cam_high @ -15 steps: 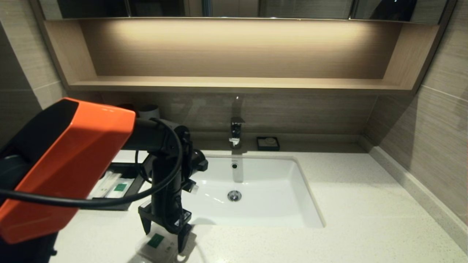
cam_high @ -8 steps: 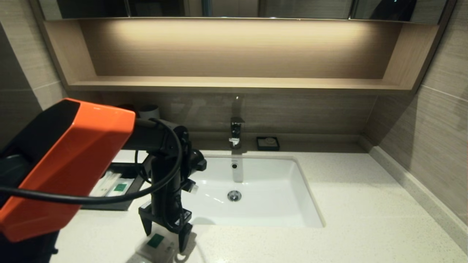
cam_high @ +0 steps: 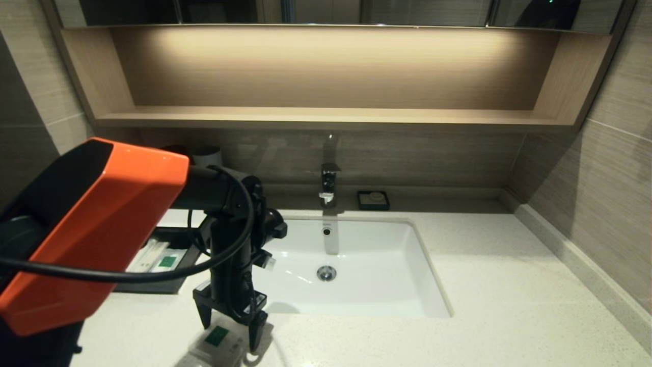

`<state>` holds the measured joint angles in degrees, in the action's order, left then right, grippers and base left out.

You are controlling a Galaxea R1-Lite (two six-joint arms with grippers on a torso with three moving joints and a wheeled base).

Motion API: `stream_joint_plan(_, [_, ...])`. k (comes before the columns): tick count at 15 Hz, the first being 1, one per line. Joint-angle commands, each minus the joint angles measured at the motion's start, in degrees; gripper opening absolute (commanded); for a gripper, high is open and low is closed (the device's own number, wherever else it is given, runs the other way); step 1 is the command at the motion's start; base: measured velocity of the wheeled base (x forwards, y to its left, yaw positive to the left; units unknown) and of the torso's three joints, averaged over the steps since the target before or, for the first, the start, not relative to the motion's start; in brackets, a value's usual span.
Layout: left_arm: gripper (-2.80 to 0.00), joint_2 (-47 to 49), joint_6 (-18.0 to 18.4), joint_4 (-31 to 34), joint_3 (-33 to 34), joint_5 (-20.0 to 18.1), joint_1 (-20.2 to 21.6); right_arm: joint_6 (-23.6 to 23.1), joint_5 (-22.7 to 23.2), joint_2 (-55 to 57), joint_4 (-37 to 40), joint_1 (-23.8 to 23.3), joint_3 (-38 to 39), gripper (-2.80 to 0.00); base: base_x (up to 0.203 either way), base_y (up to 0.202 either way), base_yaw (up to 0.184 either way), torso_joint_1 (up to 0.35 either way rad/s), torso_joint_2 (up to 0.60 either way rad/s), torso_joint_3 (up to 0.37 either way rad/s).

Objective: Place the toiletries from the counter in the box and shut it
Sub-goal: Pick up the bathroom toiletry

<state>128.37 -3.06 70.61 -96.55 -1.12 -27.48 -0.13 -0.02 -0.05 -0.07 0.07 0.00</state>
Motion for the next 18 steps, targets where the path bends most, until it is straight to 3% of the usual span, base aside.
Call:
stream_joint_plan(1, [0.00,0.0,-0.1,0.4,0.0,0.0,0.0,0.0,0.0,0.0,0.0,0.0,0.1,-2.80,0.000,0.000,0.000,0.000,0.00,0.000])
stream_joint_plan(7, [0.00,0.4,-0.5,0.3,0.0,0.0,0.0,0.0,0.0,0.0,0.0,0.1,0.1,-2.80,0.000,0.000,0.000,0.000,0.00,0.000])
stream_joint_plan(8, [-2.80,0.5,-0.5,0.3,0.0,0.0,0.0,0.0,0.0,0.0,0.0,0.1,0.1,-2.80,0.000,0.000,0.000,0.000,0.00,0.000])
stream_joint_plan(18, [-2.80,0.2,-1.0,0.4,0.1,0.0,0.1,0.0,0.0,0.0,0.0,0.0,0.1,-2.80,0.000,0.000,0.000,0.000,0.00,0.000])
